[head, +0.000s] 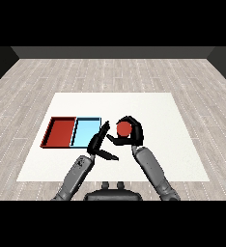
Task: Pick the red can and put it in the red box
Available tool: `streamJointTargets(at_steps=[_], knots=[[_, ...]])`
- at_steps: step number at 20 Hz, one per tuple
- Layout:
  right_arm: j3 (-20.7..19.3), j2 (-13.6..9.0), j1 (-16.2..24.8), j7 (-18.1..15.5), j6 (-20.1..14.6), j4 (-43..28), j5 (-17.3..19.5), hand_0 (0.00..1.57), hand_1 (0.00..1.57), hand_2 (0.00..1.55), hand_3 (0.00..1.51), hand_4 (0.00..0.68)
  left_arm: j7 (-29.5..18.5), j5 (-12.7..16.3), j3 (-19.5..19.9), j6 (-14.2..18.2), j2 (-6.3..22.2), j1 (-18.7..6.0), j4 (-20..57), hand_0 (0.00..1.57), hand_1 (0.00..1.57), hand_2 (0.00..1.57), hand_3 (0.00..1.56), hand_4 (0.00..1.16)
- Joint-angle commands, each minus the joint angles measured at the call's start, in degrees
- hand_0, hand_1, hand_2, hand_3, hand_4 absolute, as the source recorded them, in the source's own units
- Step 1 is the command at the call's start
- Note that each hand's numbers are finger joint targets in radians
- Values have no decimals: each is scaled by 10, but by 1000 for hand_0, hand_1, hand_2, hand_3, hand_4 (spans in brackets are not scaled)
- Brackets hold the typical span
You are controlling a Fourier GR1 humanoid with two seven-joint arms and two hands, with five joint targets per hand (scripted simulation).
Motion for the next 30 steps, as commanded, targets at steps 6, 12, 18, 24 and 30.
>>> streamJointTargets(at_steps=[6,12,18,24,30], knots=[[-13,14,10,-5,33,-11,7,1571,1571,1479,1412,644,-54,68,-54,30,0,-45,107,0,0,0,0,0],[36,14,20,-37,5,4,-7,1571,1571,1482,1416,644,-7,71,-49,48,0,-56,67,0,0,0,0,0],[54,14,-57,14,-40,11,-26,1571,1571,1473,1401,631,-46,109,-88,74,0,-95,117,0,0,0,0,0],[69,13,-59,6,-40,22,-22,1571,1571,1483,1408,649,-64,125,-120,109,0,-133,143,0,0,0,0,0],[78,13,-74,15,-63,17,-36,1571,1571,1481,1404,642,-88,118,-93,178,1,-69,84,0,0,0,0,530]])
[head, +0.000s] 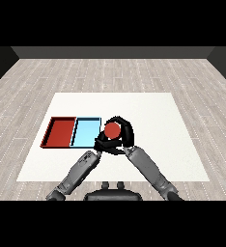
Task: Pick the red can and put it in the red box
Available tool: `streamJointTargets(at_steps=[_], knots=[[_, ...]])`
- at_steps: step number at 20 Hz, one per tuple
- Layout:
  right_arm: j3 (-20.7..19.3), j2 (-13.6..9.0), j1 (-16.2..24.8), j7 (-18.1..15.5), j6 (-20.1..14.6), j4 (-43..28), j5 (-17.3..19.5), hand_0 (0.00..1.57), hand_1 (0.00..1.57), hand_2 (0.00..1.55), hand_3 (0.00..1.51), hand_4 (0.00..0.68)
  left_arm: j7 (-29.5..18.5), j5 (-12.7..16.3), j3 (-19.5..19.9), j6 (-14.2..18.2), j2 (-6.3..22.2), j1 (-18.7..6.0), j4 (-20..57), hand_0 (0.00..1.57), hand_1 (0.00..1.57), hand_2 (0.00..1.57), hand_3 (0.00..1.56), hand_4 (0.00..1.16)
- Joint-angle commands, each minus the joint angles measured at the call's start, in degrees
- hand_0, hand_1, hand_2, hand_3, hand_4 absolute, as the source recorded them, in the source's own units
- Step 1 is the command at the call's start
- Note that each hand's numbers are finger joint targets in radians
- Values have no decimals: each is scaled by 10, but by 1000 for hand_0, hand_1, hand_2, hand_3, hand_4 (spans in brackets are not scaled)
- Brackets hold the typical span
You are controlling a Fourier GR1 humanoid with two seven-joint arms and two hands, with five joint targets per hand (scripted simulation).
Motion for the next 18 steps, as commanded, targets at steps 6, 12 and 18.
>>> streamJointTargets(at_steps=[6,12,18], knots=[[11,11,7,-31,-9,9,-37,1571,1571,1475,1406,625,38,6,4,107,-14,1,-15,1571,1571,1571,1514,1119],[10,11,51,-41,13,-6,-13,1571,1571,1470,1400,635,21,24,-15,128,-14,-23,25,1571,1571,1571,1498,1123],[-10,11,-3,-35,8,21,-48,1571,1571,1461,1394,630,6,34,-18,150,-14,-33,18,1571,1571,1571,1492,1130]])
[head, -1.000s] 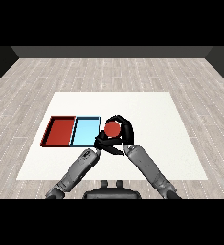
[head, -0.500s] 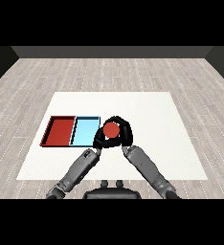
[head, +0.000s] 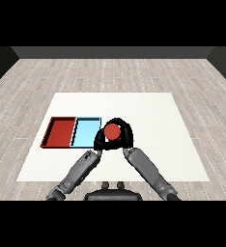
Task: Pick the red can and put it in the red box
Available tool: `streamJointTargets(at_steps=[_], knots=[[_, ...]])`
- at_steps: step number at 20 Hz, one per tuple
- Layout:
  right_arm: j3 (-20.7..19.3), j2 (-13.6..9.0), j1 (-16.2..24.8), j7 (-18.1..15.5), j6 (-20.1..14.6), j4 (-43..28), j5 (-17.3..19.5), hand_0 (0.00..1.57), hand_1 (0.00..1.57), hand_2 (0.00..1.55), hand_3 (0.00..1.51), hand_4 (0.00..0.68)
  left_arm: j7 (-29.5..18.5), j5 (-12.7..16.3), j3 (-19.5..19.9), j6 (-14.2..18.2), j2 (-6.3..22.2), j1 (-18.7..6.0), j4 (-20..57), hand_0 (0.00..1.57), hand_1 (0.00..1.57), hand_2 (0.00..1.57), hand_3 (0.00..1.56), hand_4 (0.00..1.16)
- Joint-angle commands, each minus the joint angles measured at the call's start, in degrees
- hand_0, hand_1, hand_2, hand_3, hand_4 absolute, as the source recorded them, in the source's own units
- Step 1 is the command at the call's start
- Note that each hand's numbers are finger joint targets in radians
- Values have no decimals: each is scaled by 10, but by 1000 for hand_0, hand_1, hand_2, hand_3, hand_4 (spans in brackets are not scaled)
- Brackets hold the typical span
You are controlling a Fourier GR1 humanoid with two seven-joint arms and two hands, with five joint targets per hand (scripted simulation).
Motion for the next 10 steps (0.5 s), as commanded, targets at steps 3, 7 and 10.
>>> streamJointTargets(at_steps=[3,7,10], knots=[[34,3,13,39,-12,1,32,1101,1101,1032,738,0,-24,-10,3,-26,-15,10,-4,1571,1571,1571,1496,1130],[6,-10,-3,82,31,6,61,0,0,0,0,0,-8,-14,-1,-1,-15,-6,-16,1571,1571,1571,1499,1127],[-11,3,-26,67,39,42,55,0,0,0,0,0,-17,2,13,-11,-15,-34,17,1571,1571,1571,1499,1127]])
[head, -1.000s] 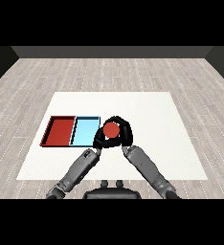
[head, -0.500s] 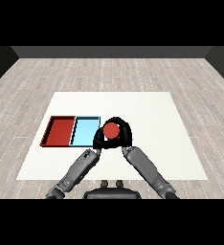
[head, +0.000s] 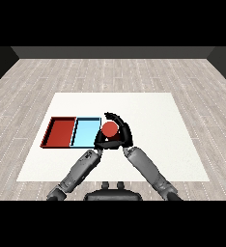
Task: Pick the red can and put it in the red box
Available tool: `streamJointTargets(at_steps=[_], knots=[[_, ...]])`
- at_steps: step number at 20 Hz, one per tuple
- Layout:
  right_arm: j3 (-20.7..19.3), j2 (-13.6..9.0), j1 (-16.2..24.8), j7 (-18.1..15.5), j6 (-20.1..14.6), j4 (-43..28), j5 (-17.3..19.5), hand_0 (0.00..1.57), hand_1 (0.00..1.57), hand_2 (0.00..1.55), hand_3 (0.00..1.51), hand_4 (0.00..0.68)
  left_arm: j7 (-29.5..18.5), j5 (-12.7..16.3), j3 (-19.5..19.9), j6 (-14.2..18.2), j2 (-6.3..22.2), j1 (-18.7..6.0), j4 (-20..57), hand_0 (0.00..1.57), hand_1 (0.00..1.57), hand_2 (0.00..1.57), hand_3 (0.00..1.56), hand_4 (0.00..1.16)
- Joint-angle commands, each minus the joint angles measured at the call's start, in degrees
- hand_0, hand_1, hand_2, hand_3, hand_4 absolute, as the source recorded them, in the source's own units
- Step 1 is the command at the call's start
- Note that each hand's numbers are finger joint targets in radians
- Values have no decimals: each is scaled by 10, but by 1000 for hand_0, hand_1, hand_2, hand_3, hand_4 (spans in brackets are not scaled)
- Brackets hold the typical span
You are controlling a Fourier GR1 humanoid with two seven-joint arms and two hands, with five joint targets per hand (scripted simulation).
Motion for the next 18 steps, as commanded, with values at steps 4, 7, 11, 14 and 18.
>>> streamJointTargets(at_steps=[4,7,11,14,18], knots=[[8,9,21,20,-24,-31,28,0,0,0,0,0,-28,-9,-7,6,-10,1,-13,1571,1571,1571,1502,1131],[-51,9,18,13,17,-19,18,0,0,0,0,0,-12,-1,-30,25,-10,6,-27,1571,1571,1571,1501,1133],[-75,6,4,32,19,-18,49,0,0,0,0,0,-13,-8,-10,5,-10,3,-16,1571,1571,1571,1496,1139],[-67,5,60,-2,43,-51,40,0,0,0,0,0,3,-31,29,-16,-10,-13,-17,1571,1571,1571,1488,1137],[-90,-5,98,4,58,-128,-4,0,0,0,0,0,-2,-29,51,-47,8,12,-21,1571,1571,1571,1481,1140]])
